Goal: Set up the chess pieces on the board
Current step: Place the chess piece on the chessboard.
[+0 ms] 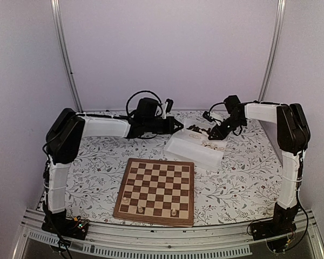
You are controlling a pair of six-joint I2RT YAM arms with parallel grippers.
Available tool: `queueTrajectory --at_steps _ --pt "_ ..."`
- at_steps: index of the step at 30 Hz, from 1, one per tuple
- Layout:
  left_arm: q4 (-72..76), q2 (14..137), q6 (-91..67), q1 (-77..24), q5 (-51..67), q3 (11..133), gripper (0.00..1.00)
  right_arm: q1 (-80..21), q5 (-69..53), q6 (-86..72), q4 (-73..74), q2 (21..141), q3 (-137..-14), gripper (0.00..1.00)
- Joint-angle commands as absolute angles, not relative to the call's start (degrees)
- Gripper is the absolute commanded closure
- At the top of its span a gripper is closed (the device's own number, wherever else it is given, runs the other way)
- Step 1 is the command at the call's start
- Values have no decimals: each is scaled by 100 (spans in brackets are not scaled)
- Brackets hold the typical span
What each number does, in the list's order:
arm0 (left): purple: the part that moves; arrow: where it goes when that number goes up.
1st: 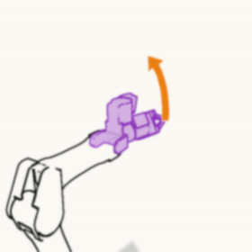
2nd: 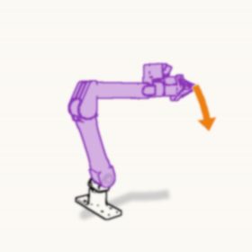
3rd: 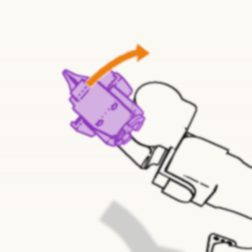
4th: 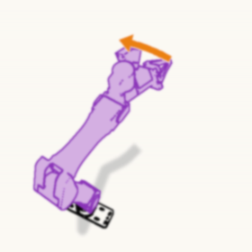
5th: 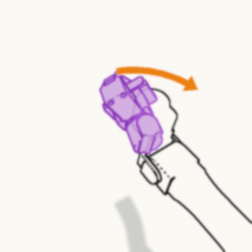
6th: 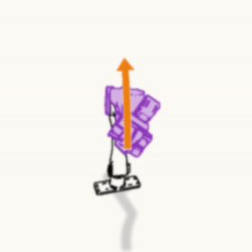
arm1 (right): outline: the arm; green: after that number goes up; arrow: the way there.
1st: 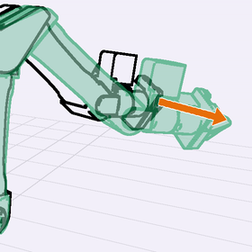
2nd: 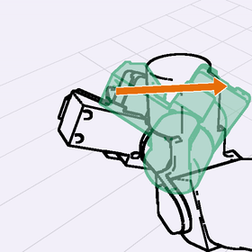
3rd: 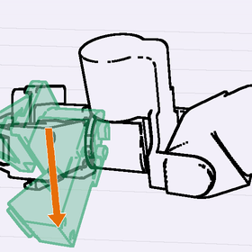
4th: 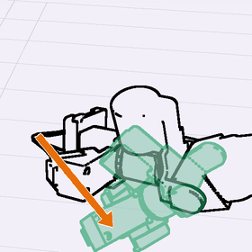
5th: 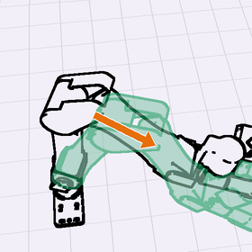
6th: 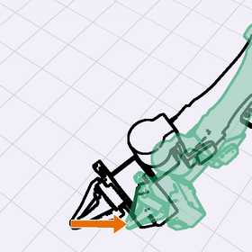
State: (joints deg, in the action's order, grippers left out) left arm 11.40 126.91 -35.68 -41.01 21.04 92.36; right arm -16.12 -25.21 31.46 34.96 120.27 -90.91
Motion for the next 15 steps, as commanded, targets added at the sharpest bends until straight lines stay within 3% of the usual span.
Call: queueTrajectory --at_steps 1,9,15 --pt "465 11269 -1976 -4412 1236 8363 100 -1633 -2696 3111 3355 11994 -8857 92" --pt "-471 9513 -1128 -5131 36 6687 99 -1631 -2715 3167 3191 11851 -8651 92" --pt "-806 8350 -1469 -5622 -866 5416 98 -1628 -2720 3199 3092 11829 -8511 92"
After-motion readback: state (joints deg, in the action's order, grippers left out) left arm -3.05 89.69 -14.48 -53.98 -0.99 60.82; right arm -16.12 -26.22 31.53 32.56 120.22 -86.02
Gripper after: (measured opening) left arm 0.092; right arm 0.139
